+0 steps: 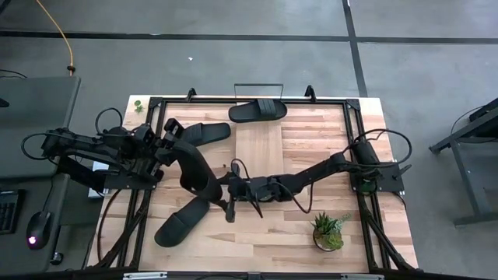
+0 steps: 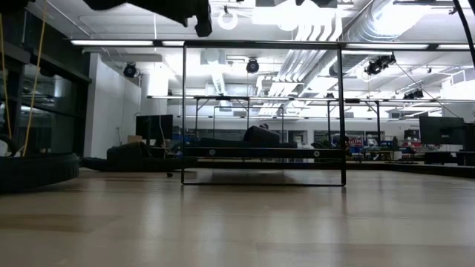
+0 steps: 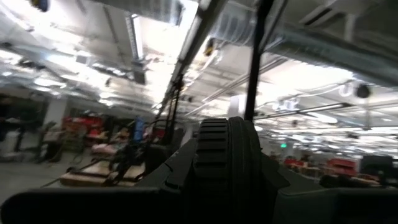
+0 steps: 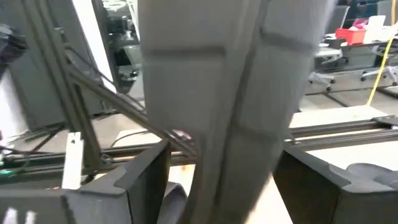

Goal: Pick and place slides into the shelf
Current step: Put the black slide on the shelf

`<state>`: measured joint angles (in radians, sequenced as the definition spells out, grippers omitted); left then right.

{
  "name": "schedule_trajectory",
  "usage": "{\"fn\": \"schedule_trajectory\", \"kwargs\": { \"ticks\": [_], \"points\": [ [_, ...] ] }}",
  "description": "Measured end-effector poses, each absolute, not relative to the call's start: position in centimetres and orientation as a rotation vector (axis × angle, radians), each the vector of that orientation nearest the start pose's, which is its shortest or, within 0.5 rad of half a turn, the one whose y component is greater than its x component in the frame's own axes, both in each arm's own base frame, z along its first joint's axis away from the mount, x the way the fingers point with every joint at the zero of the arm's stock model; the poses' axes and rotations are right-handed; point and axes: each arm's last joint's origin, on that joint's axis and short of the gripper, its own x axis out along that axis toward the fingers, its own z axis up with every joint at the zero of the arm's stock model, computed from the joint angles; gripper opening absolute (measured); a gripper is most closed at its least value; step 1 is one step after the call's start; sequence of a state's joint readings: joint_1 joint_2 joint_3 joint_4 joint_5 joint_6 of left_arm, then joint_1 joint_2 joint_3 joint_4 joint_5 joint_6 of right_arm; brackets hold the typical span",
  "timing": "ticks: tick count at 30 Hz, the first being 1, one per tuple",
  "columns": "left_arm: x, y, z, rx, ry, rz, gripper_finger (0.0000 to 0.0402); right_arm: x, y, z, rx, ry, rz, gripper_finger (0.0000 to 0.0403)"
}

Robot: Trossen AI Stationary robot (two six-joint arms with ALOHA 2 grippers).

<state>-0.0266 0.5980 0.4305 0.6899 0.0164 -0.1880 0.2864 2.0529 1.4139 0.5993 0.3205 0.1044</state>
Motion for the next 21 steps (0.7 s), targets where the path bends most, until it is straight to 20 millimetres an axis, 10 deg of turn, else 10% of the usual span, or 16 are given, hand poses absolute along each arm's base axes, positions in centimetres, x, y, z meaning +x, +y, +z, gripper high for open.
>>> {"fn": "schedule_trajectory", "kwargs": {
  "ticks": [12,21],
  "points": [
    [13.86,-0.45,31.82,-0.184,-0.513,-0.1,0.0083,45.1,13.13,23.6,0.115,0.031,-0.064,0.0251],
    [13.87,-0.43,31.81,-0.176,-0.513,-0.093,0.0083,45.1,13.09,23.59,0.121,0.031,-0.07,0.0128]
  ]
}}
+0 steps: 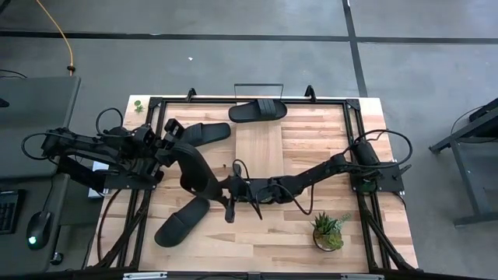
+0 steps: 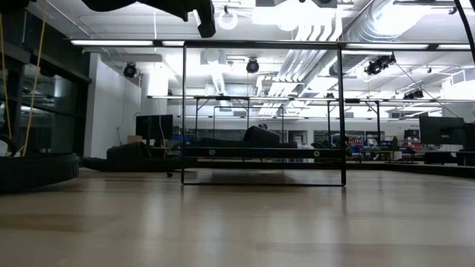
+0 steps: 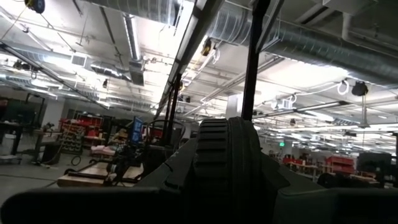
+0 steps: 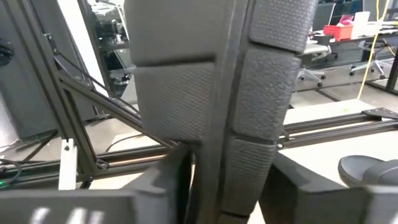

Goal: Pick and place slides into the shelf
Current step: Put the black slide on the shelf

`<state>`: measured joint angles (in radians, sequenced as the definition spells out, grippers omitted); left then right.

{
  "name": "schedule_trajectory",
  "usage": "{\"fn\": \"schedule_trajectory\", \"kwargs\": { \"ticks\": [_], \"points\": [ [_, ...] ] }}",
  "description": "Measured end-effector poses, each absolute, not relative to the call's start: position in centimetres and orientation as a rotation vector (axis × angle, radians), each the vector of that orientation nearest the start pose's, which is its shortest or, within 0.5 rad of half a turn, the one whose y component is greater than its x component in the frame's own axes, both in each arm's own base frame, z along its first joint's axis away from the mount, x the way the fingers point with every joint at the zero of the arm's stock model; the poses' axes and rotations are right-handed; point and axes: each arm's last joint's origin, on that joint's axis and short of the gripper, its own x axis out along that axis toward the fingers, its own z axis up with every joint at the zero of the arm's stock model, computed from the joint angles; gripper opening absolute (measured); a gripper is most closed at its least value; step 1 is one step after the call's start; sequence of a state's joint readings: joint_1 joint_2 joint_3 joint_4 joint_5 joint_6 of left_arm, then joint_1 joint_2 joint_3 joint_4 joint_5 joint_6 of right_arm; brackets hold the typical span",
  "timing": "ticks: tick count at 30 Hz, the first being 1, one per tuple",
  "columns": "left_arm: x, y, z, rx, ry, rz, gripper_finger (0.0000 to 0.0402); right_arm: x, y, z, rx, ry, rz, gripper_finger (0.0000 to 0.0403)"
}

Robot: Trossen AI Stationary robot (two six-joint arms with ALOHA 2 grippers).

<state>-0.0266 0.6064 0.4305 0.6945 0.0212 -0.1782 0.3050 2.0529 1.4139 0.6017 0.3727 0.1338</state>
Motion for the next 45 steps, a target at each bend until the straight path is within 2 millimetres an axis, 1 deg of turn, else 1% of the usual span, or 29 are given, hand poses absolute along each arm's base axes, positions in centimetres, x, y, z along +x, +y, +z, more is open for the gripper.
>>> {"fn": "schedule_trajectory", "kwargs": {
  "ticks": [5,8,13,17,22,26,29,32,37,42,45],
  "points": [
    [13.8,-0.5,31.8,-0.171,-0.514,-0.104,0.0083,45.2,12.9,23.5,0.117,0.036,-0.079,0.0055],
    [13.8,-0.5,31.8,-0.158,-0.514,-0.106,0.0083,45.2,12.8,23.5,0.1,0.041,-0.078,0.0031],
    [13.9,-0.5,31.8,-0.143,-0.504,-0.109,0.0084,45.2,12.9,23.4,0.095,0.047,-0.07,0.003],
    [13.8,-0.6,31.8,-0.119,-0.505,-0.134,0.0099,45.2,12.9,23.4,0.093,0.05,-0.063,0.004],
    [13.5,-0.7,31.9,-0.079,-0.517,-0.158,0.0144,45.2,12.9,23.4,0.088,0.054,-0.055,0.0029],
    [13.2,-0.7,32.0,-0.045,-0.517,-0.174,0.0185,45.2,12.8,23.3,0.091,0.064,-0.036,0.0029],
    [12.7,-0.7,31.9,0.01,-0.503,-0.141,0.021,45.2,12.3,23.4,0.099,0.091,-0.035,0.003],
    [12.2,-0.5,31.8,0.027,-0.483,-0.08,0.0225,45.0,11.7,23.8,0.092,0.127,-0.049,0.0032],
    [11.1,-0.3,31.8,0.044,-0.473,-0.032,0.0227,44.2,10.8,25.1,0.079,0.182,-0.068,0.0028],
    [10.0,-0.3,31.8,0.043,-0.473,-0.021,0.0221,43.3,10.6,26.9,0.072,0.188,-0.077,0.0028],
    [9.5,-0.3,31.7,0.044,-0.469,-0.021,0.0222,42.8,10.2,27.6,0.064,0.207,-0.093,0.0028]
  ]
}}
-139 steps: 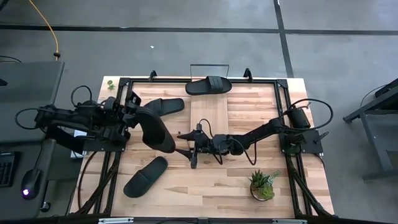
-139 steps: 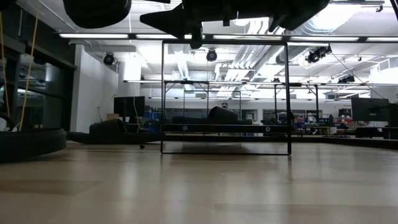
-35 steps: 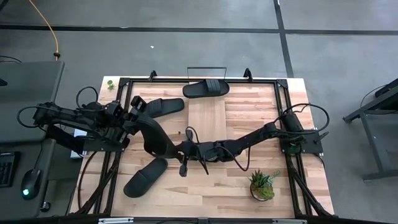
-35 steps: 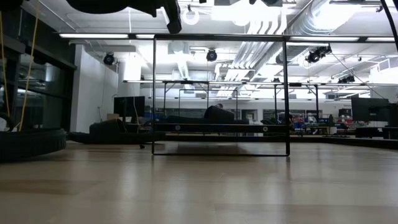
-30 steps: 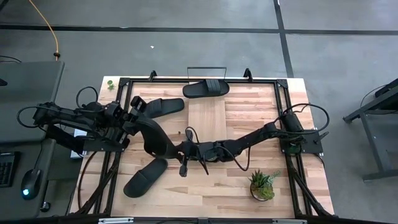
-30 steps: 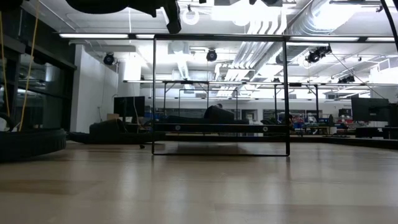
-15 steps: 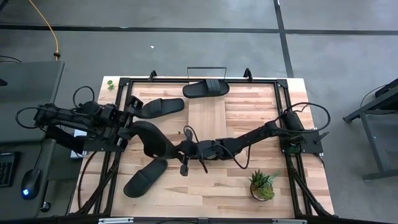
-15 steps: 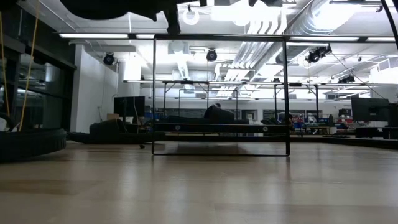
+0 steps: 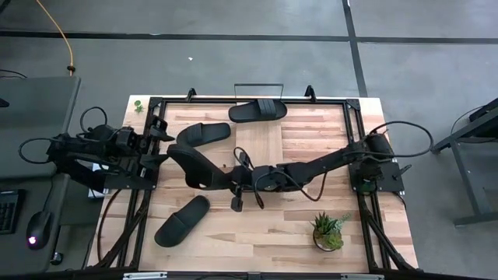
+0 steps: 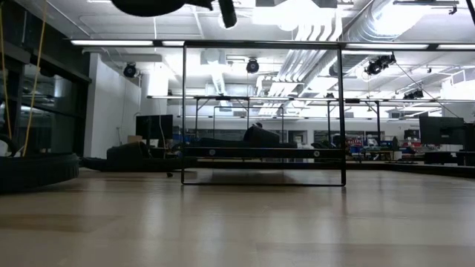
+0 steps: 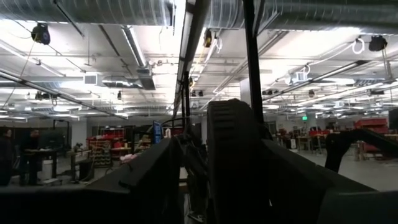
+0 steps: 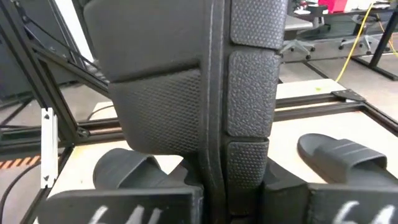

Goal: Pick and place slides into the shelf
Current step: Put the black slide on the shelf

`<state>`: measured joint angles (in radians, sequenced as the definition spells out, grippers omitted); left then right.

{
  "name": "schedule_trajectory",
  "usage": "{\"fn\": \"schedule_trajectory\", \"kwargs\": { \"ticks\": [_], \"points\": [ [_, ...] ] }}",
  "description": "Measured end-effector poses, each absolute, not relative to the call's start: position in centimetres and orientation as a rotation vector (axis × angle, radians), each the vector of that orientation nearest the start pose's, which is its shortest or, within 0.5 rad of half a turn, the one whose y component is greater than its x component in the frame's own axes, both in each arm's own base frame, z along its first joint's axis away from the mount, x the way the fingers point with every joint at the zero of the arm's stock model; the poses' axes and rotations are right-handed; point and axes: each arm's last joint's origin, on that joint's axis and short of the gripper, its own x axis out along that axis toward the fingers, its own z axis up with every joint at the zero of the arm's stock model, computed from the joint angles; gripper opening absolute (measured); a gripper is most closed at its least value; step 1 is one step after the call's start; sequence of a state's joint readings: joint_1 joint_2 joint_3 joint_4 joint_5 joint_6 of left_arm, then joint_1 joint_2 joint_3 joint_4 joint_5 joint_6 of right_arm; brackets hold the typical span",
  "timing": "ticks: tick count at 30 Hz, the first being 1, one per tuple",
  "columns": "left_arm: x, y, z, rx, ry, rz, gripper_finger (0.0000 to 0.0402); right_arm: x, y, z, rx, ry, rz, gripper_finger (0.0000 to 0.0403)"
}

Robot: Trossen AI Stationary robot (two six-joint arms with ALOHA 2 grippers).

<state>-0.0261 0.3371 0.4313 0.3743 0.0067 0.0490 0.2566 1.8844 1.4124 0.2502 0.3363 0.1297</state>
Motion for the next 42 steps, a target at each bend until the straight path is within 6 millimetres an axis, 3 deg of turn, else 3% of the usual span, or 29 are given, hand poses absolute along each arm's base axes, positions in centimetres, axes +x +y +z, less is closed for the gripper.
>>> {"fn": "schedule_trajectory", "kwargs": {
  "ticks": [8,21,30,38,42],
  "points": [
    [9.0,-0.2,31.6,0.053,-0.461,-0.015,0.0223,40.2,8.6,30.3,0.042,0.312,-0.116,0.0028],
    [9.0,-0.2,31.6,0.053,-0.462,-0.017,0.0223,34.2,2.6,35.5,0.079,0.473,-0.129,0.0028],
    [9.0,-0.3,31.6,0.054,-0.458,-0.019,0.0223,32.7,-2.6,35.0,0.175,0.619,-0.055,0.0028],
    [9.1,-0.3,31.4,0.054,-0.433,-0.02,0.0223,31.7,-7.3,34.9,0.277,0.621,0.088,0.0028],
    [9.1,-0.3,31.3,0.087,-0.432,-0.011,0.0223,30.4,-9.9,34.4,0.319,0.676,0.071,0.0028]
  ]
}}
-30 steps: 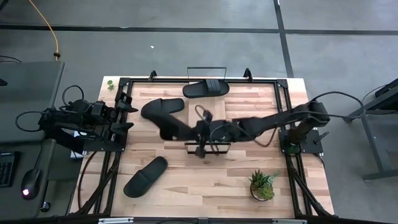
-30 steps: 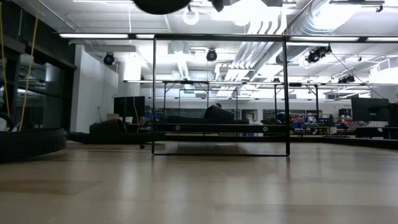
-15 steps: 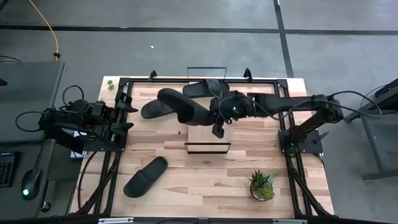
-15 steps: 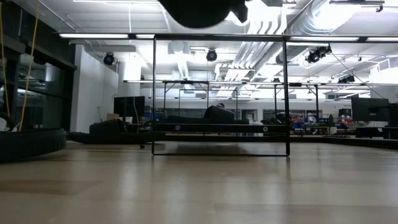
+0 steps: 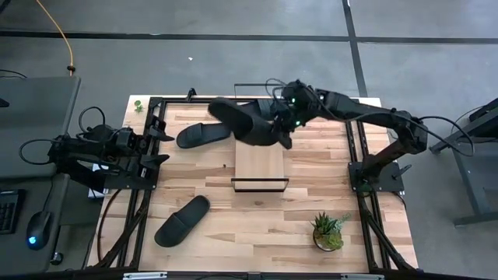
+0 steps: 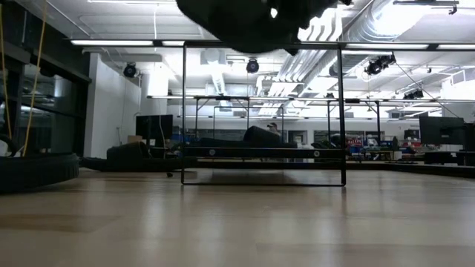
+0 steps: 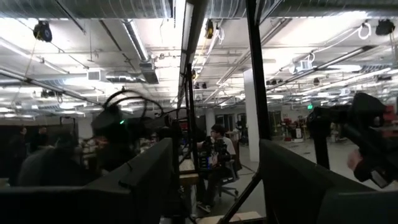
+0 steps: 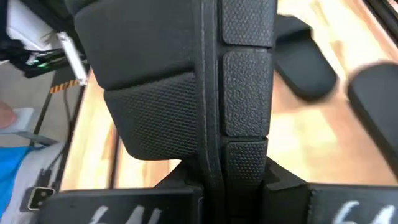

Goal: Pick and place slides into the shelf
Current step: Put the black slide on the shelf

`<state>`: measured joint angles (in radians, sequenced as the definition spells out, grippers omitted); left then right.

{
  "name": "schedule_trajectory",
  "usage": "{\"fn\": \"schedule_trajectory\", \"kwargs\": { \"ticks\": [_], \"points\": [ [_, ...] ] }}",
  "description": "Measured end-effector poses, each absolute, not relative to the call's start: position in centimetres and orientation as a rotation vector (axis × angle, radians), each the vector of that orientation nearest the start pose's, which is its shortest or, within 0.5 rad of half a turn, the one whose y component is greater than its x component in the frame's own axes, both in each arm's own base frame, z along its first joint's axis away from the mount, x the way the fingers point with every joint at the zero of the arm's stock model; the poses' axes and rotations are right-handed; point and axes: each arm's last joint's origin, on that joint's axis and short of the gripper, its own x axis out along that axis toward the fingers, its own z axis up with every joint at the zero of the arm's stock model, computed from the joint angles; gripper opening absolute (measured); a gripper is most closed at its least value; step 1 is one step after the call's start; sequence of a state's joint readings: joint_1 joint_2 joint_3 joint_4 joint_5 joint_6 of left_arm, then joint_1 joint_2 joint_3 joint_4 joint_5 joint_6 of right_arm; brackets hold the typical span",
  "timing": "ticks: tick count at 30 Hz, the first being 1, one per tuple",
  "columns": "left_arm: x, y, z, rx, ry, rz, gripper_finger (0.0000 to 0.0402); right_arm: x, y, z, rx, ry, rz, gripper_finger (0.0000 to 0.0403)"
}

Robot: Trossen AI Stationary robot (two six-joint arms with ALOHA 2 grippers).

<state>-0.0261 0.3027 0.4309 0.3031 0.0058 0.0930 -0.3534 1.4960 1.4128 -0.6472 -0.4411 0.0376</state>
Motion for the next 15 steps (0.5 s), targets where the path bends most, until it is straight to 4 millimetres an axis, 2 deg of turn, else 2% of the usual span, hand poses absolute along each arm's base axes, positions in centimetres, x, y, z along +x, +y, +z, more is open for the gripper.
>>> {"fn": "schedule_trajectory", "kwargs": {
  "ticks": [5,15],
  "points": [
    [9.1,-0.1,31.3,0.122,-0.429,0.049,0.0223,28.8,-12.8,33.9,0.359,0.677,0.118,0.0028],
    [8.9,0.0,32.0,0.184,-0.403,0.08,0.0223,26.0,-16.3,30.9,0.436,0.649,0.242,0.0028]
  ]
}}
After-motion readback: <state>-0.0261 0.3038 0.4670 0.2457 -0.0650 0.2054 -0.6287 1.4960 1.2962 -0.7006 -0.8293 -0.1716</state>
